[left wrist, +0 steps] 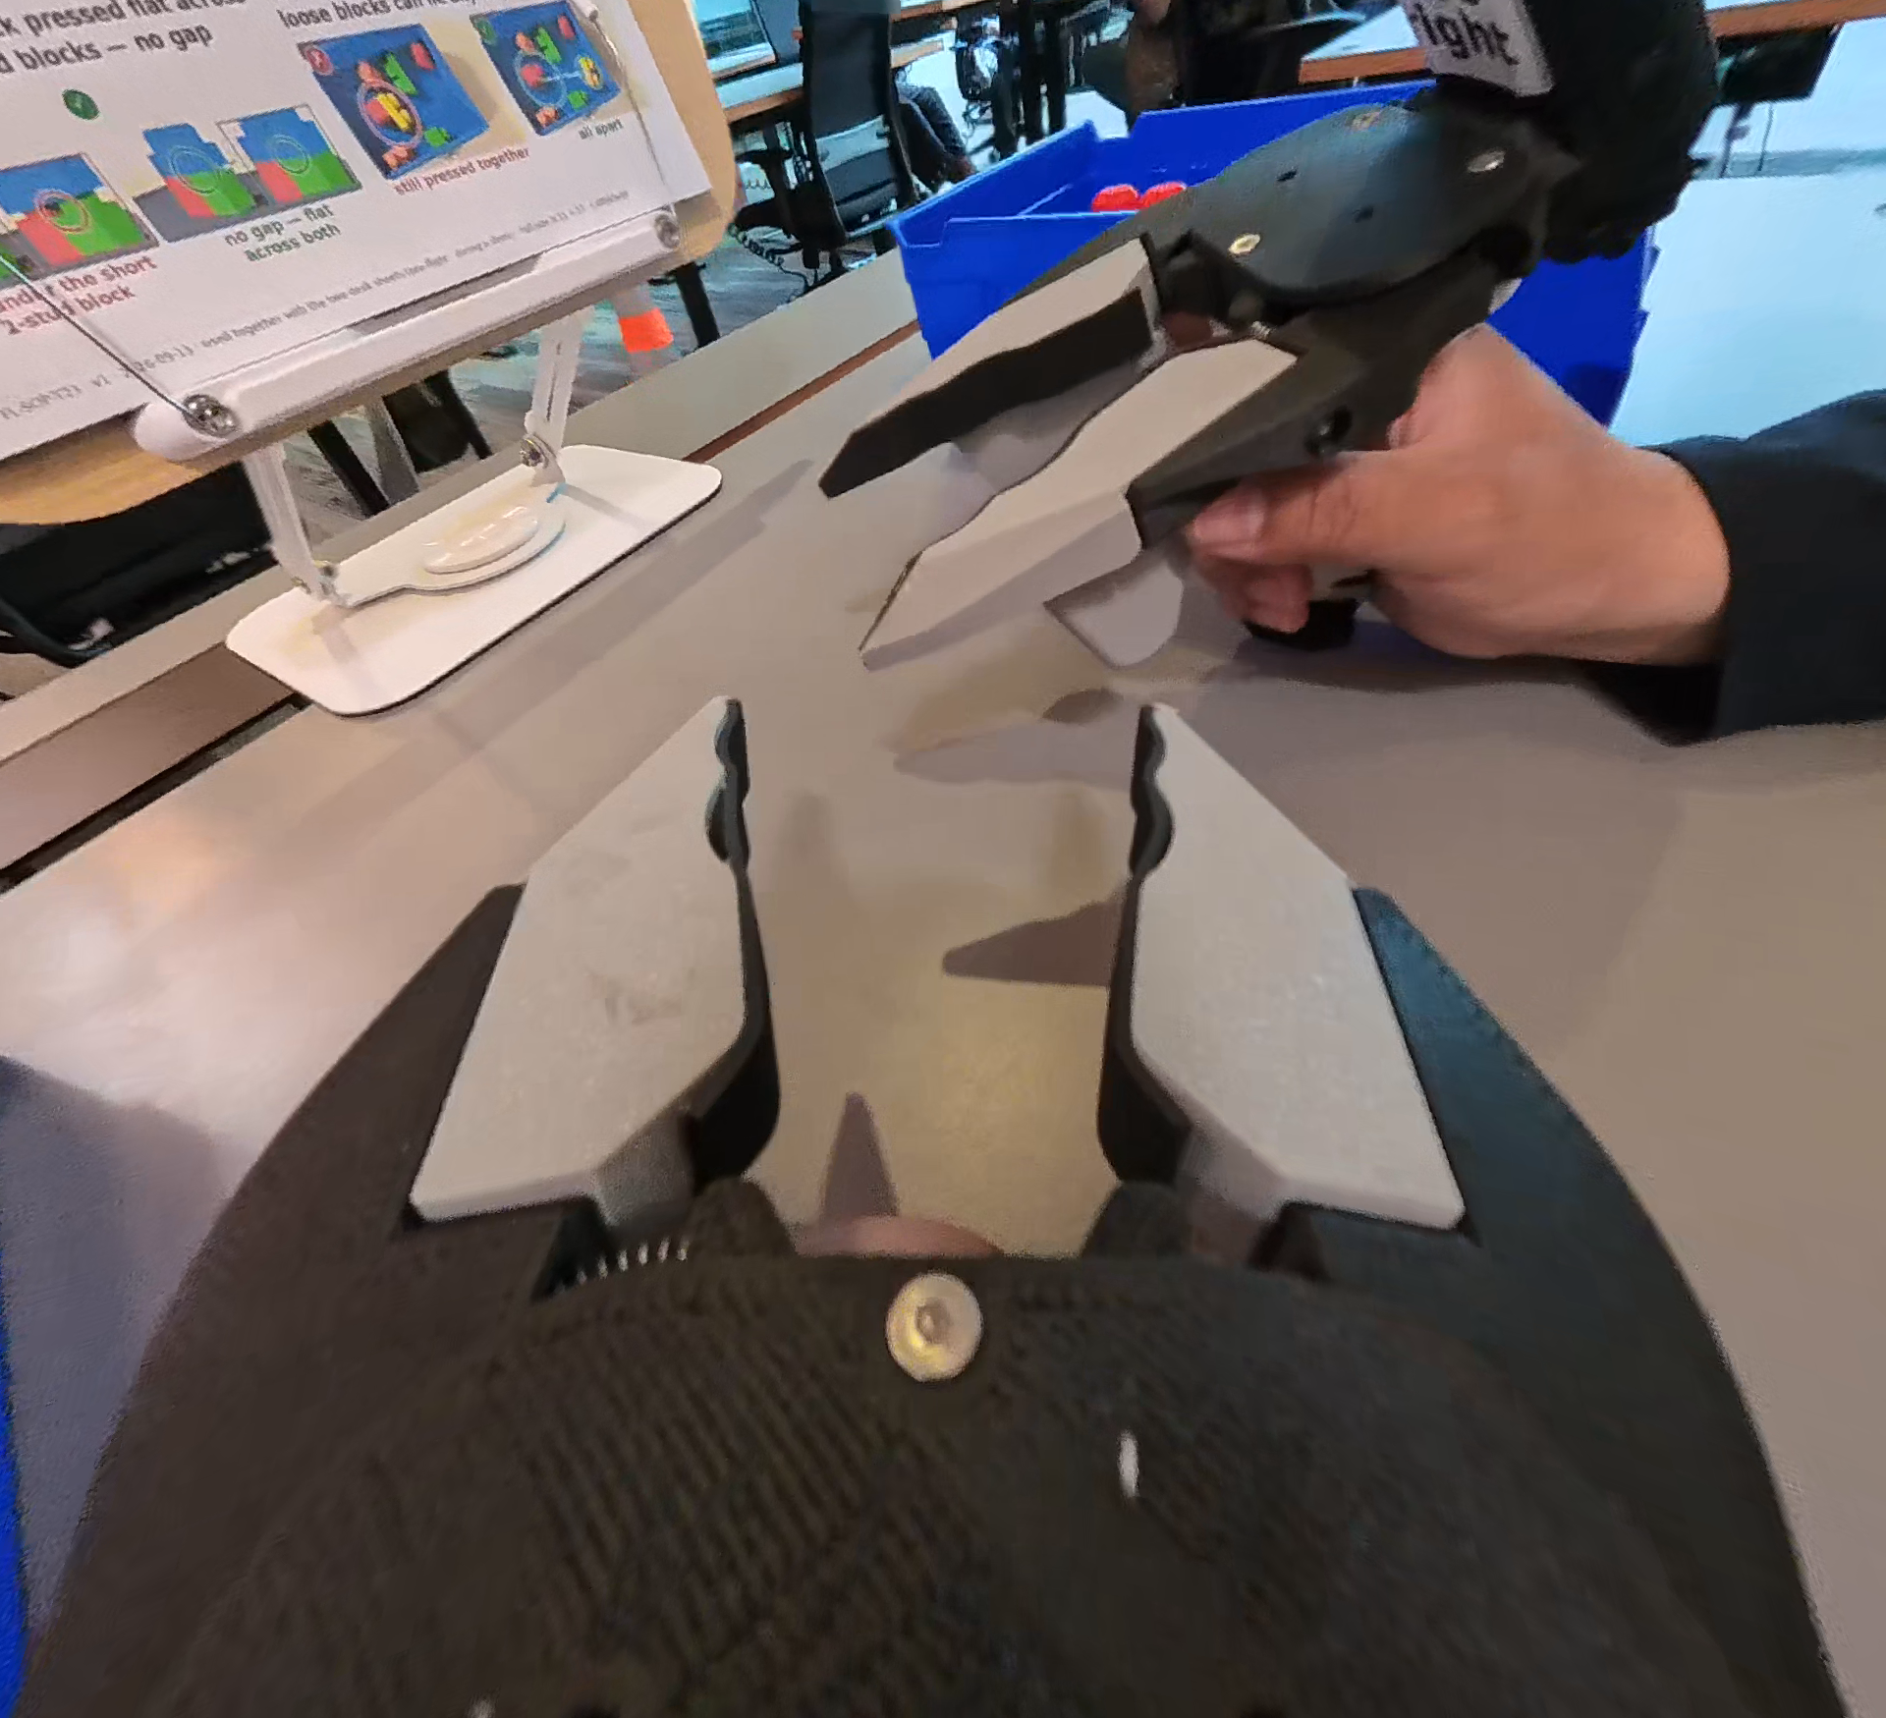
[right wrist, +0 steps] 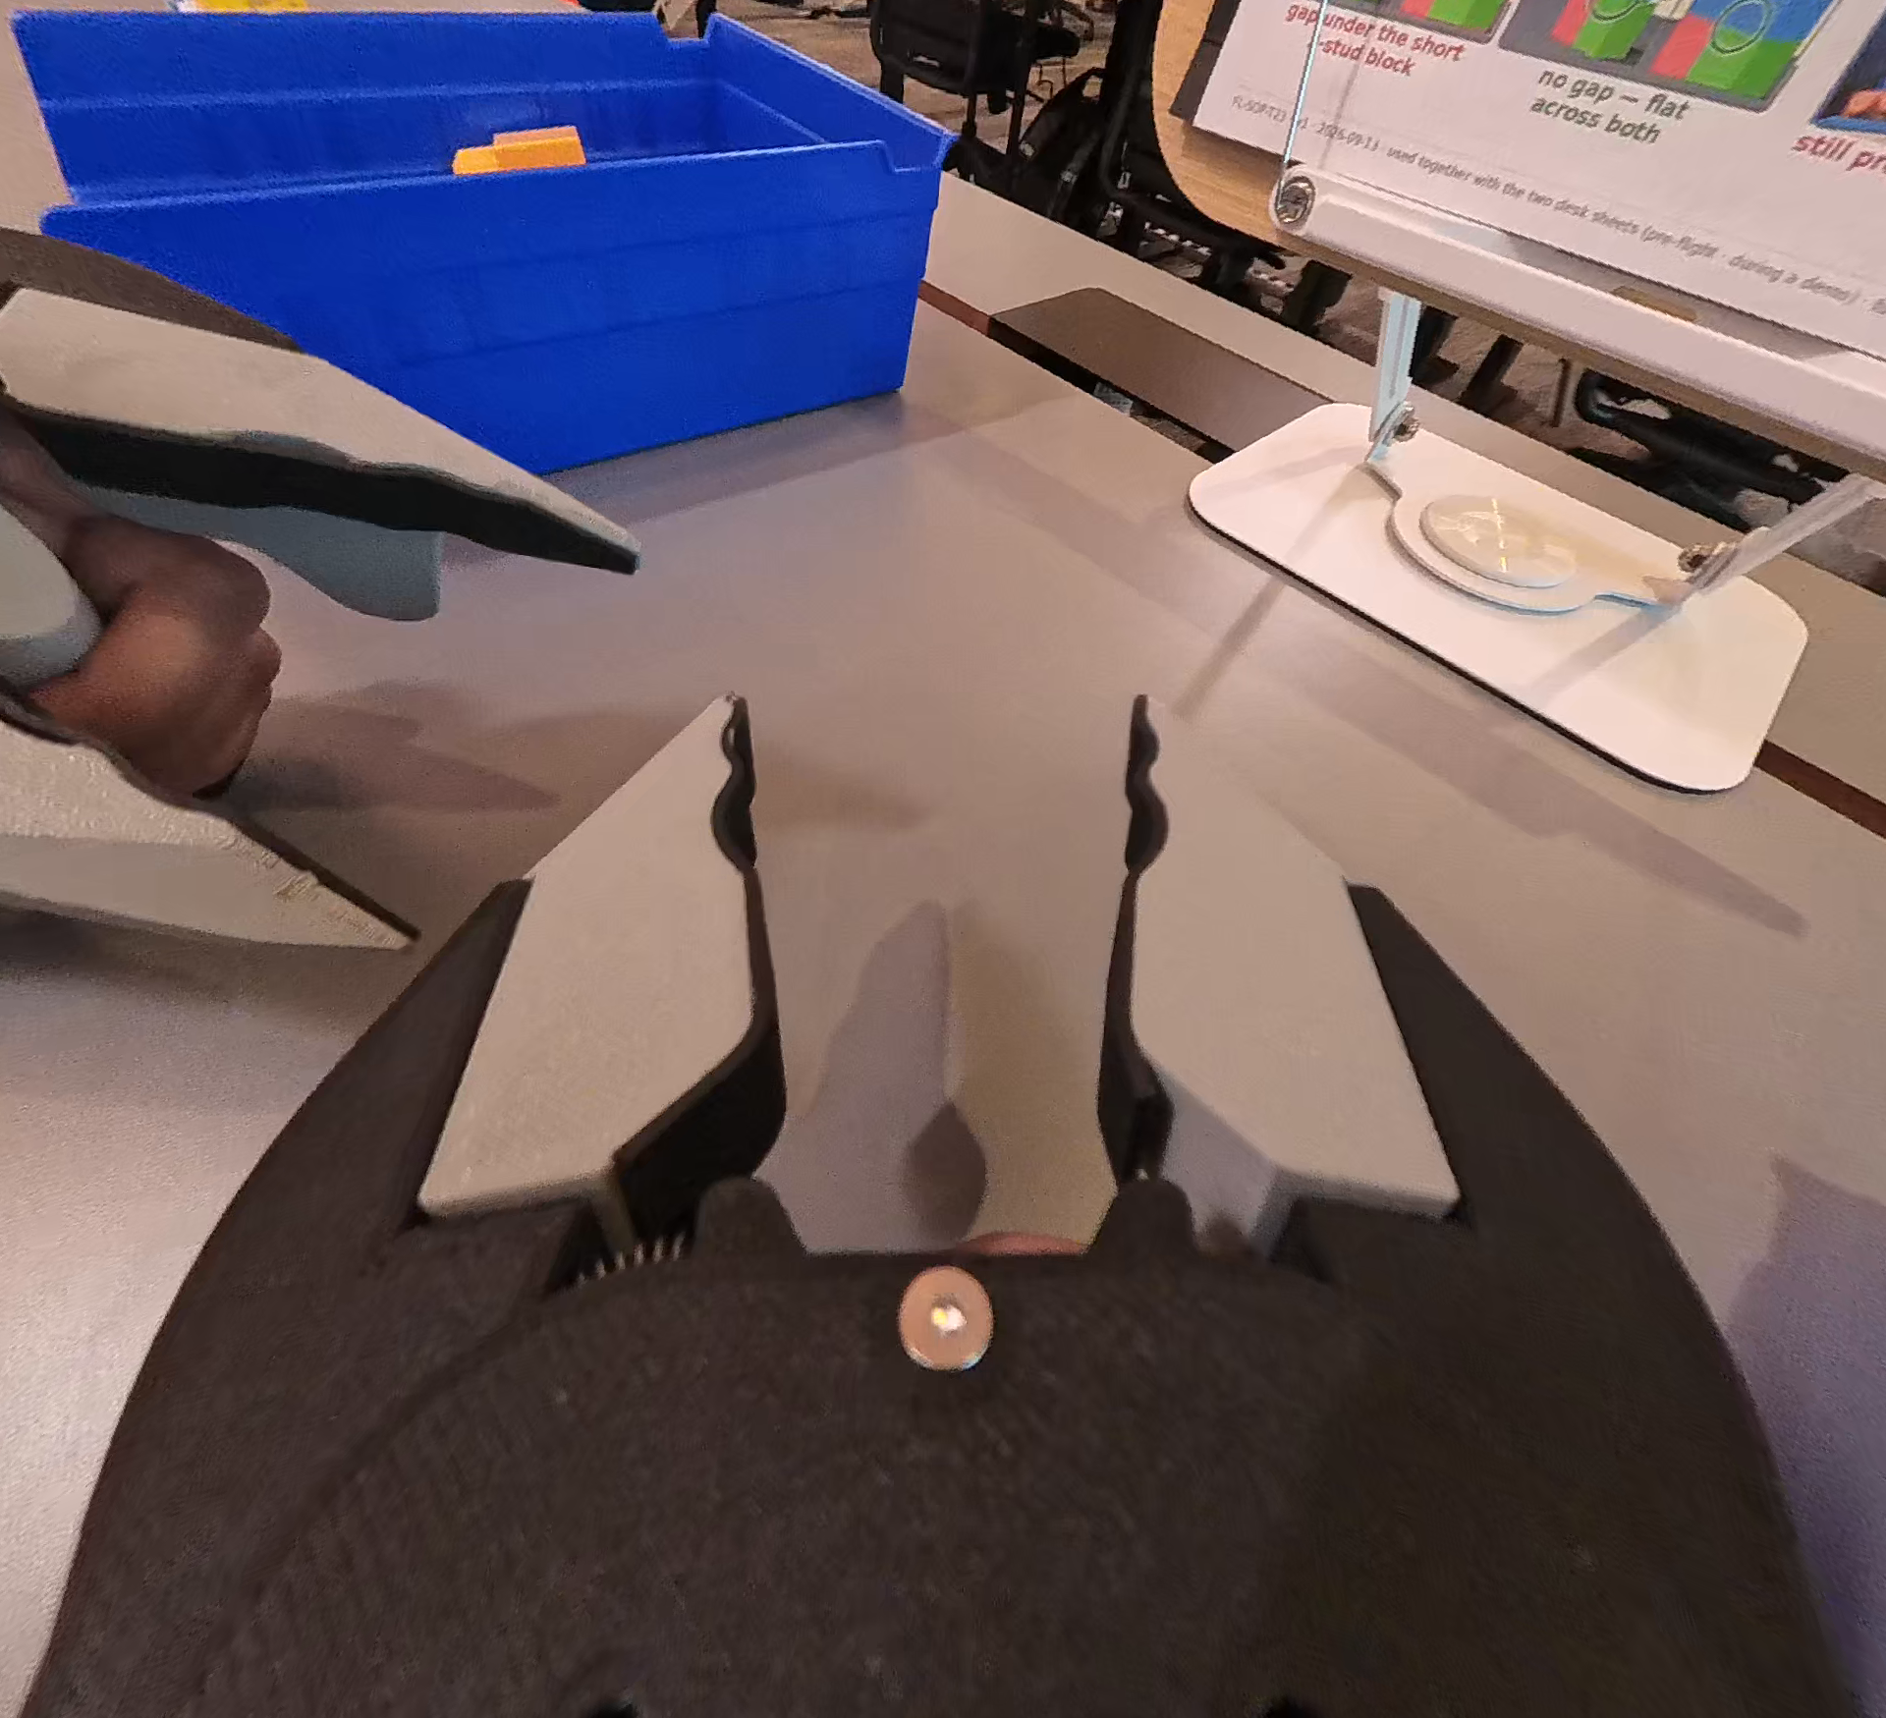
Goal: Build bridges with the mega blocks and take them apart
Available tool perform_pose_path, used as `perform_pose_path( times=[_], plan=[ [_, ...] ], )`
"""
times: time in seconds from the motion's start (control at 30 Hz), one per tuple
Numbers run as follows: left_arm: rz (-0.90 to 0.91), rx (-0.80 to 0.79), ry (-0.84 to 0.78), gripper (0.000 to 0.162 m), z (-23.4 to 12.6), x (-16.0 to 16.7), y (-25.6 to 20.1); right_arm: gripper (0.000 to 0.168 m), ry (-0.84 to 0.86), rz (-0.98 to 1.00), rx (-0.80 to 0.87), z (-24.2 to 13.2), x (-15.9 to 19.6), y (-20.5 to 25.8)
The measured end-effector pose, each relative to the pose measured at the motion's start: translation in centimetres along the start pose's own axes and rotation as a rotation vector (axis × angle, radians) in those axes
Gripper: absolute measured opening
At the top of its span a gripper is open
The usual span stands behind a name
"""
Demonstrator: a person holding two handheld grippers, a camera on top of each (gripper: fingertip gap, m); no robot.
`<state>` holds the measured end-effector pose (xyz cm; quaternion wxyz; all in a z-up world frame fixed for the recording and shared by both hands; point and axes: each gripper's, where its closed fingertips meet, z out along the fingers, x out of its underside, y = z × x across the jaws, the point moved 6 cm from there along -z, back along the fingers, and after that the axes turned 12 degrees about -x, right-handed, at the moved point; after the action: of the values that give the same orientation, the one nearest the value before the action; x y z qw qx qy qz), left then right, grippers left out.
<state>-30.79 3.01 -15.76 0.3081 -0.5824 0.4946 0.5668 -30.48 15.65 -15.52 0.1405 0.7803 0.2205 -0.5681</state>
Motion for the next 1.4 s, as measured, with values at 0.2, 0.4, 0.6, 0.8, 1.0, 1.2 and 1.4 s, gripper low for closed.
perform_pose_path(
  times=[0.2, 0.4, 0.6, 0.8, 1.0, 1.2, 1.4],
  plan=[
    [-0.002, -0.052, 0.01, 0.074, -0.8, 0.2, 0.3, 0.07, -0.012, 0.003, 0.03, -0.4, 0.0, -0.6],
    [-0.122, -0.086, -0.009, 0.067, -6.1, -1.6, 0.9, 0.07, -0.003, 0.004, 0.02, -0.6, 0.2, -0.7],
    [-0.253, -0.172, 0.263, 0.077, -11.6, -1.6, 5.2, 0.07, 0.011, -0.017, 0.003, -0.1, 0.2, -0.6],
    [-0.224, -0.335, 0.311, 0.077, -14.2, -4.3, 11.8, 0.07, 0.032, -0.019, -0.028, 0.8, 0.5, 0.0],
    [-0.332, -0.369, 0.42, 0.063, -12.2, -1.6, 17.0, 0.07, 0.039, -0.047, -0.03, 0.9, 0.4, 0.4],
    [-0.308, -0.499, 0.508, 0.076, -9.3, 1.4, 20.4, 0.07, 0.032, -0.037, -0.028, 0.6, 0.4, 0.2],
    [-0.344, -0.535, 0.421, 0.077, -8.5, 2.9, 20.7, 0.07, 0.04, -0.019, -0.032, 0.7, 0.7, -0.1]
  ],
)
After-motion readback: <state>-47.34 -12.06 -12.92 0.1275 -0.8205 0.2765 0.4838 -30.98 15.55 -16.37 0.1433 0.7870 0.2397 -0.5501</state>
